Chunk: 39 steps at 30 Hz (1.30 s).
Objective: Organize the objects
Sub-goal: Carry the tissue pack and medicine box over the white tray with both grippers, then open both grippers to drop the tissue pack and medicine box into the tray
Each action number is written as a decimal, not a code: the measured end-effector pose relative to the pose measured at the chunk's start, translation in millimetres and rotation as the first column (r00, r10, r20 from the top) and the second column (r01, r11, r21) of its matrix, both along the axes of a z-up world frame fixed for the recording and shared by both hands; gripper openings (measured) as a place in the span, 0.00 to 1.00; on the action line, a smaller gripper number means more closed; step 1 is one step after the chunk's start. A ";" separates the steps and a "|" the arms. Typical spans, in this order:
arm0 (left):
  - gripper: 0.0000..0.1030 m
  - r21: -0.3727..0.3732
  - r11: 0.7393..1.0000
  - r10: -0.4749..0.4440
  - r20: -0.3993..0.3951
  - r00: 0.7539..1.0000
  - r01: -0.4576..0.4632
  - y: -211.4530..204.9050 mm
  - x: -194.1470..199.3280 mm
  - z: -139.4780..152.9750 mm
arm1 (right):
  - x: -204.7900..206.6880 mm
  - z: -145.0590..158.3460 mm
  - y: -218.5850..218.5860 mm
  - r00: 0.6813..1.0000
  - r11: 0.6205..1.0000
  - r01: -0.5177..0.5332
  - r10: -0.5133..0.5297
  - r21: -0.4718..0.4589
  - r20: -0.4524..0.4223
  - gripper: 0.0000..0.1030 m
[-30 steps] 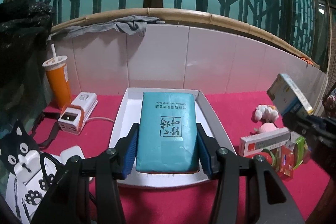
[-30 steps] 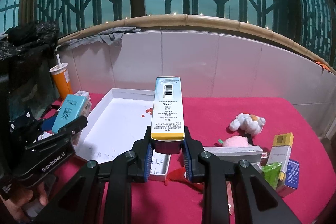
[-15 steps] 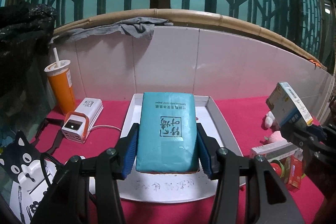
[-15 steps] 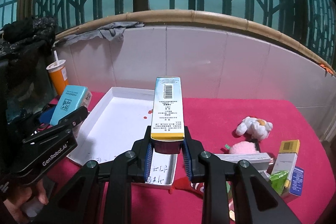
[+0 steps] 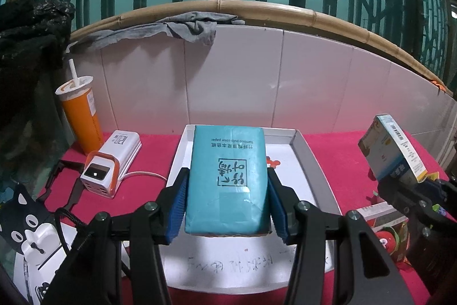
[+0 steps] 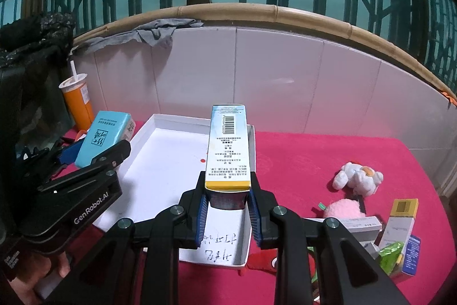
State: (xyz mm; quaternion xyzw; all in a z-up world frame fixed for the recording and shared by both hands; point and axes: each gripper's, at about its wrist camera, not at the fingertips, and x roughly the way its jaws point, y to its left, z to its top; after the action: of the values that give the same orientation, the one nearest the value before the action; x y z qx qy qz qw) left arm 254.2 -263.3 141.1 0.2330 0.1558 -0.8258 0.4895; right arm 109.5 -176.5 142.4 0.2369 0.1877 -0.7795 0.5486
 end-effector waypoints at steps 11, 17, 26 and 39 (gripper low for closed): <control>0.49 0.014 1.000 0.007 0.014 1.000 -0.007 -12.9 -8.4 -5.0 | -5.3 -9.4 -17.7 1.000 1.000 0.009 -0.010 0.022 0.016 0.26; 0.49 0.025 1.000 0.010 0.025 1.000 -0.010 -21.6 -13.6 -10.8 | -8.9 -16.7 -25.7 0.999 0.999 0.011 -0.012 0.040 0.031 0.26; 0.49 0.067 0.998 0.020 0.057 0.998 -0.023 -45.0 -24.6 -29.3 | -16.8 -33.5 -51.8 0.999 0.996 0.026 -0.030 0.088 0.045 0.26; 0.49 0.129 0.991 0.031 0.085 0.996 -0.042 -71.7 -30.7 -51.5 | -25.9 -69.2 -86.5 0.998 0.985 0.039 -0.048 0.170 0.049 0.26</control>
State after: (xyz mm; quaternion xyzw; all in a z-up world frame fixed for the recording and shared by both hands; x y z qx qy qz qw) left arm 223.5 -335.0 89.5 0.2956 0.1933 -0.7943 0.4943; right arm 83.6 -263.0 73.2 0.3071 0.2330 -0.7662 0.5141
